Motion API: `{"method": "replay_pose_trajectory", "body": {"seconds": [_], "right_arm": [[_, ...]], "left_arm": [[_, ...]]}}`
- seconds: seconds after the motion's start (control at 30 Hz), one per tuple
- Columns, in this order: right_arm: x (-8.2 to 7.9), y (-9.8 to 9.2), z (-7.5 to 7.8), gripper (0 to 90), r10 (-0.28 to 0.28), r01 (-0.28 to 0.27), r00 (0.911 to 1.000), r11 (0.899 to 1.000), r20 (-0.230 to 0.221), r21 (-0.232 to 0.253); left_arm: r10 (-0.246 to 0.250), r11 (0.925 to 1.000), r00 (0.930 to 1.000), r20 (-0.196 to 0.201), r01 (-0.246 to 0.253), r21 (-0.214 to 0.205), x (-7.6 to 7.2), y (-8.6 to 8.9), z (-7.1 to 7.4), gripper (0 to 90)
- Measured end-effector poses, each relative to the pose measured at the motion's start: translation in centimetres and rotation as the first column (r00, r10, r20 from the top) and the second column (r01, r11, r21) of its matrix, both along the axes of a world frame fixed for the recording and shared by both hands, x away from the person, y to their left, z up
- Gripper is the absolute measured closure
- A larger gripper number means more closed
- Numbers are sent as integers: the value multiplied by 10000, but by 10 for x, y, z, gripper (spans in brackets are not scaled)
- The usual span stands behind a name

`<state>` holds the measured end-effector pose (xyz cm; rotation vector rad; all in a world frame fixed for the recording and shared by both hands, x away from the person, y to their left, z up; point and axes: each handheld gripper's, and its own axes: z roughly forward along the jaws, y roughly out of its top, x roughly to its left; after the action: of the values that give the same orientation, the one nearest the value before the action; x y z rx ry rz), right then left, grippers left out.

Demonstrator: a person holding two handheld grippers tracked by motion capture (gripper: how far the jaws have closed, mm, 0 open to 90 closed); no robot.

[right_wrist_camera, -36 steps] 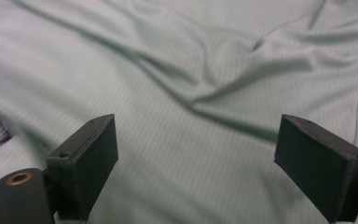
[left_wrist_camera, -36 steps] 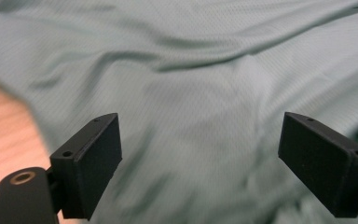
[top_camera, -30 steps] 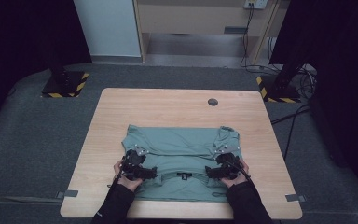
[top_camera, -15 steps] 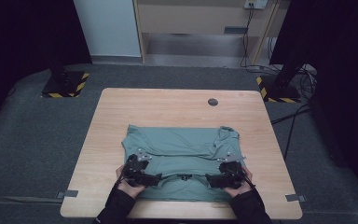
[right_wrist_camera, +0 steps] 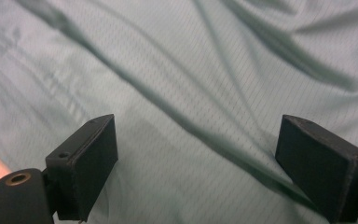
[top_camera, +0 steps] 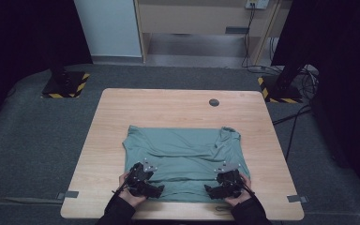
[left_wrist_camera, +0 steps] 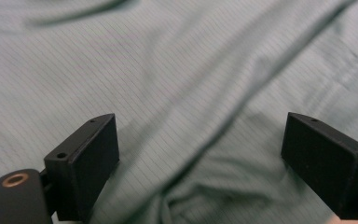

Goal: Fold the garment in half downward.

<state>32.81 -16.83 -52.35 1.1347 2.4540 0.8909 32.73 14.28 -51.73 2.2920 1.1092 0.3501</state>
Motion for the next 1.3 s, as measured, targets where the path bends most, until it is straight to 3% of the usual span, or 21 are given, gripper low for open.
{"method": "replay_pose_trajectory", "body": {"seconds": [0.1, 0.2, 0.27, 0.4, 0.5, 0.53, 0.6, 0.63, 0.77, 0.83, 0.9, 0.97, 1.1, 1.17, 1.27, 1.3], "right_arm": [[8, 6, -1, 125, -155, 155, 9998, 9999, 155, -11], [10, 9, -7, 115, -100, 101, 9999, 9997, 39, -225], [7, 6, -8, 117, -57, 57, 10000, 10000, 30, -35], [-2, -1, -8, 112, 315, -316, 9995, 9995, -62, -94], [-6, -3, -5, 100, 642, -647, 9973, 9978, -362, -128], [-6, -3, -4, 95, 696, -700, 9961, 9975, -548, -50], [-6, -3, -1, 94, 726, -723, 9957, 9974, -578, 74], [-6, -4, 2, 95, 704, -693, 9964, 9973, -475, 237], [11, -8, 26, 96, -30, -15, 9985, 9966, 543, 821], [27, -9, 34, 98, -731, 620, 9930, 9913, 932, 1165], [47, -12, 35, 108, -1449, 1266, 9837, 9786, 1063, 1625], [65, -14, 32, 110, -1972, 1776, 9751, 9683, 1010, 1759], [100, -16, 13, 131, -3002, 2866, 9481, 9497, 1053, 1263], [111, -21, 3, 139, -3405, 3284, 9367, 9351, 812, 1330], [122, -23, -13, 141, -3687, 3631, 9270, 9282, 690, 814], [123, -23, -14, 136, -3681, 3627, 9248, 9293, 962, 694]], "left_arm": [[133, 9993, 9998, 158, -138, 338, 6, -7, -6, 98], [108, 9993, 9995, 285, -118, 349, 3, -7, -6, 85], [3, 9994, 9999, 162, -9, 351, -2, -4, -6, 86], [-245, 9991, 9997, -54, 247, 341, -13, 5, -4, 88], [-747, 9964, 9949, -679, 771, 345, -16, 9, 2, 90], [-831, 9961, 9925, -895, 855, 230, -15, 12, 5, 91], [-850, 9962, 9921, -921, 862, 88, -13, 14, 10, 90], [-726, 9972, 9951, -665, 714, -209, -7, 19, 20, 90], [-187, 9897, 9994, -284, 145, -1421, 24, 27, 37, 100], [293, 9864, 9995, -117, -308, -1617, 43, 27, 38, 103], [721, 9841, 9973, -164, -738, -1615, 63, 26, 35, 105], [1143, 9842, 9934, -41, -1138, -1356, 79, 22, 27, 119], [1796, 9818, 9828, 424, -1765, -695, 103, 16, 10, 130], [1955, 9804, 9786, 634, -1935, -372, 111, 15, 5, 131], [2173, 9751, 9720, 893, -2204, 262, 124, 12, -6, 134], [2184, 9752, 9718, 891, -2207, 166, 127, 14, -7, 113]]}}
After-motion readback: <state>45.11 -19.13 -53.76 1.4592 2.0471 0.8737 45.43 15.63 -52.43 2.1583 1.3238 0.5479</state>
